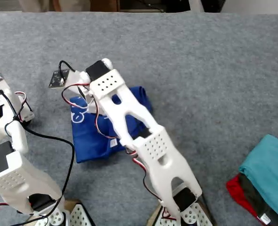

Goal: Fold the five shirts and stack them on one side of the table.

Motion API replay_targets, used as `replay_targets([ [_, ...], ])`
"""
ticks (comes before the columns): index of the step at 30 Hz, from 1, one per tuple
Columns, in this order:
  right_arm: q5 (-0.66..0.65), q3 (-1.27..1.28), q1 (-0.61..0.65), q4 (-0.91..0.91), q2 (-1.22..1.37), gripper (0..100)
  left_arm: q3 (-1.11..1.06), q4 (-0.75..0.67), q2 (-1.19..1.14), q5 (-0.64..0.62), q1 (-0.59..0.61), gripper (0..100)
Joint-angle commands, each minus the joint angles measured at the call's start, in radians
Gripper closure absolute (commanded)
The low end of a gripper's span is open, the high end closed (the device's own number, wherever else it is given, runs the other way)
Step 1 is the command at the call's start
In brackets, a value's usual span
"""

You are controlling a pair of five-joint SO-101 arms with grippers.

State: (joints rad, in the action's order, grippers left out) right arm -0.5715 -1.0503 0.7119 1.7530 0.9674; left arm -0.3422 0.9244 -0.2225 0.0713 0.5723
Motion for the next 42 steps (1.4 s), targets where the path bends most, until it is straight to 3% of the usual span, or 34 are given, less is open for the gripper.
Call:
replay_targets([
  [1,-0.008,-0.081,-0.016,0.034,-0.001,99.3,0.002,-0.012,0.036,-0.008,-0.008,98],
  [6,-0.008,-0.018,-0.045,0.034,-0.051,99.3,0.003,-0.014,0.036,-0.008,-0.008,98],
  [15,-0.011,0.318,-0.065,0.034,-0.16,99.3,0.003,-0.014,0.036,-0.006,-0.008,98],
  [23,-0.014,0.522,-0.209,0.034,-0.415,99.3,0.003,-0.014,0.038,-0.006,-0.008,98],
  [37,-0.015,1.265,-0.242,0.029,-0.806,99.3,0.003,-0.012,0.038,-0.003,-0.006,98],
  [42,-0.038,1.164,-0.236,0.02,-0.963,99.3,0.003,-0.012,0.038,-0.003,-0.006,98],
])
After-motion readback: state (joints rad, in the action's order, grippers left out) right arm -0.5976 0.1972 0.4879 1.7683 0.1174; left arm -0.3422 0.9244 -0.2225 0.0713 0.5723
